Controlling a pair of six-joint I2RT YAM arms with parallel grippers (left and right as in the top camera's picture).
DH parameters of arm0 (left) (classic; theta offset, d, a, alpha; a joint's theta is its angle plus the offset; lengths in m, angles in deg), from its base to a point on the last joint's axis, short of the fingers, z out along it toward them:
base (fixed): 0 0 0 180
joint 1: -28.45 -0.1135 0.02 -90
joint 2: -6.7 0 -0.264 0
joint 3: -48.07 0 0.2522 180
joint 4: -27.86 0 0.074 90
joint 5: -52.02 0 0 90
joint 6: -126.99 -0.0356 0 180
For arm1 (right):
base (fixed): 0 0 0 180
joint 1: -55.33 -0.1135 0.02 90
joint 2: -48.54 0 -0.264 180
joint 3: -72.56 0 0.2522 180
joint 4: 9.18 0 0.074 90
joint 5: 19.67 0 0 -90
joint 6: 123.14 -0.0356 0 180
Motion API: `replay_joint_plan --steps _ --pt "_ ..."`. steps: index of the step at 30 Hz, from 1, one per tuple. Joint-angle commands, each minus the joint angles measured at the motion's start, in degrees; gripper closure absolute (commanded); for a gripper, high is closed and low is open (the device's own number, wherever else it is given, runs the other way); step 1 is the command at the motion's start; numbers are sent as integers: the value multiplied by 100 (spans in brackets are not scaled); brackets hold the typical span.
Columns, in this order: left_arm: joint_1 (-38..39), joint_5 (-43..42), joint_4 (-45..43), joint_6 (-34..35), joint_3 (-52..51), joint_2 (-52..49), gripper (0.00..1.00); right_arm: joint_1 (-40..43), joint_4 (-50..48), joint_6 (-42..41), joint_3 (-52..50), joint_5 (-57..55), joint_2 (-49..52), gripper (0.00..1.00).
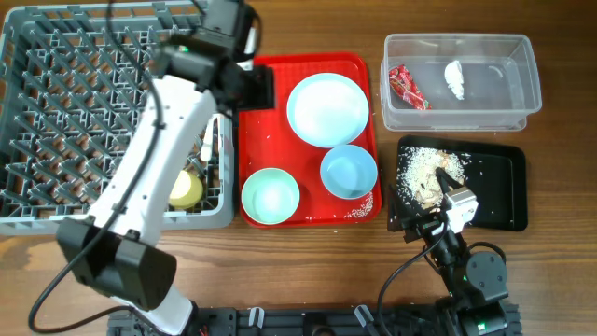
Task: Sort waste into correct bins and load items into the dishwasher rack
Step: 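Grasp the small light-blue bowl with the left gripper and lift it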
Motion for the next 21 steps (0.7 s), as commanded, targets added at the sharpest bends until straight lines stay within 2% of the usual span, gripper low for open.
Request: replay_joint_plan --steps 1,2,6,8,11,14,19,21 --pt "247 234 -459 649 -393 -393 48 24 -17 -42 -15 46 -68 0" --pt "278 118 -483 756 -435 -483 53 24 -15 -42 -15 46 -68 0" --pt "494 -754 -485 774 -437 -577 49 24 -15 -42 -15 46 -68 0" --pt "765 -909 -411 772 -448 -586 49 24 -17 -42 -15 46 -68 0" --pt "1255 -472 -538 800 -745 -603 51 24 -15 -42 -15 46 -68 0" --pt "1690 -85 -1161 973 -1502 -623 56 24 -15 -44 -15 46 -68 0" --pt "1823 -87 -1952 994 -2337 -780 61 24 -15 -42 -15 46 -68 0" --pt "1784 -87 -2127 992 -2479 -898 67 24 -17 -42 -15 46 -68 0"
